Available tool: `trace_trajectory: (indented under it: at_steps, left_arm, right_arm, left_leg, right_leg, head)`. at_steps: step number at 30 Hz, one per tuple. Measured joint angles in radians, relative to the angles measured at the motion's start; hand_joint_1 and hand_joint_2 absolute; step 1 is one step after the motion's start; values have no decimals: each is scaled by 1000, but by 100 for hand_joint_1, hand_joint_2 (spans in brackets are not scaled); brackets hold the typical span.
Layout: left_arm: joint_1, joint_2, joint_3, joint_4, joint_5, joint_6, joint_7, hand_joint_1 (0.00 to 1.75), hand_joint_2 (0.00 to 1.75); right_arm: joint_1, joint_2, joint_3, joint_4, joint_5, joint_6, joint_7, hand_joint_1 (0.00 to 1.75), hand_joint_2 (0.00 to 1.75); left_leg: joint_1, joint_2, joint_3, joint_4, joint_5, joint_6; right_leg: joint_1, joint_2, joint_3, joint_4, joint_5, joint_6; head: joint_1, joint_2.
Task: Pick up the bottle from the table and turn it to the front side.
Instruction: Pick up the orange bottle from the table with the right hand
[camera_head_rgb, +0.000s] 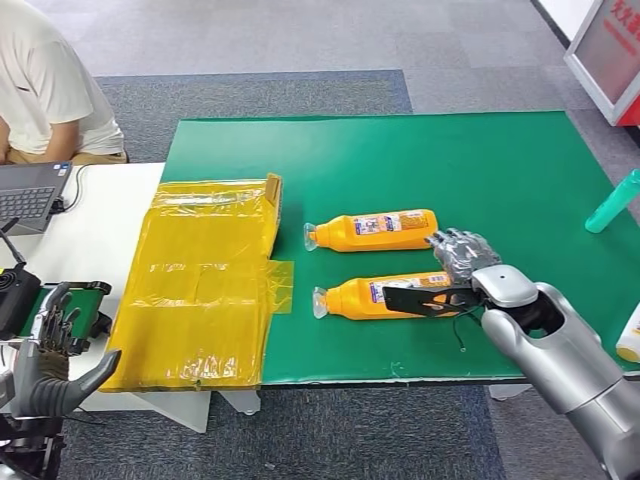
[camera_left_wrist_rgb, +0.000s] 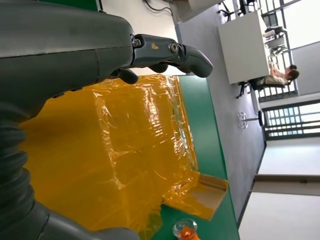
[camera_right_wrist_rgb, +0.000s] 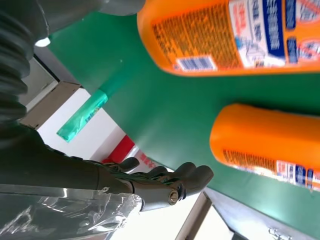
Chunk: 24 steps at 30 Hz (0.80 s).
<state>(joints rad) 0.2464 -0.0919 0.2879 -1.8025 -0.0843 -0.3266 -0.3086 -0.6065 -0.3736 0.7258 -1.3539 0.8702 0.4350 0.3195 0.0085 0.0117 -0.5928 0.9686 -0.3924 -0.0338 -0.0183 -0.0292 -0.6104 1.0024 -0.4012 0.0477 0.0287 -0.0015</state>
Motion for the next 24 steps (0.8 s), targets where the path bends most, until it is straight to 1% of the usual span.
trace_trajectory:
  at_steps: [6, 11, 24]
  left_arm:
    - [-1, -1, -1, 0, 3, 3, 7, 0, 175]
    - [-4, -1, -7, 0, 5, 3, 15, 0, 175]
    - [-4, 2, -30, 0, 6, 1, 20, 0, 175]
  right_arm:
    - [36, 1, -8, 10, 36, -22, 17, 0, 175]
    - [52, 10, -10, 46, 51, -26, 15, 0, 175]
    - [54, 51, -29, 137, 71, -60, 7, 0, 175]
  left_leg:
    - [0, 0, 0, 0, 0, 0]
    - [0, 0, 0, 0, 0, 0]
    - [0, 0, 0, 0, 0, 0]
  right_leg:
    - [0, 0, 0, 0, 0, 0]
    - [0, 0, 0, 0, 0, 0]
    - [0, 0, 0, 0, 0, 0]
  head:
    - [0, 0]
    - [0, 0]
    - [0, 0]
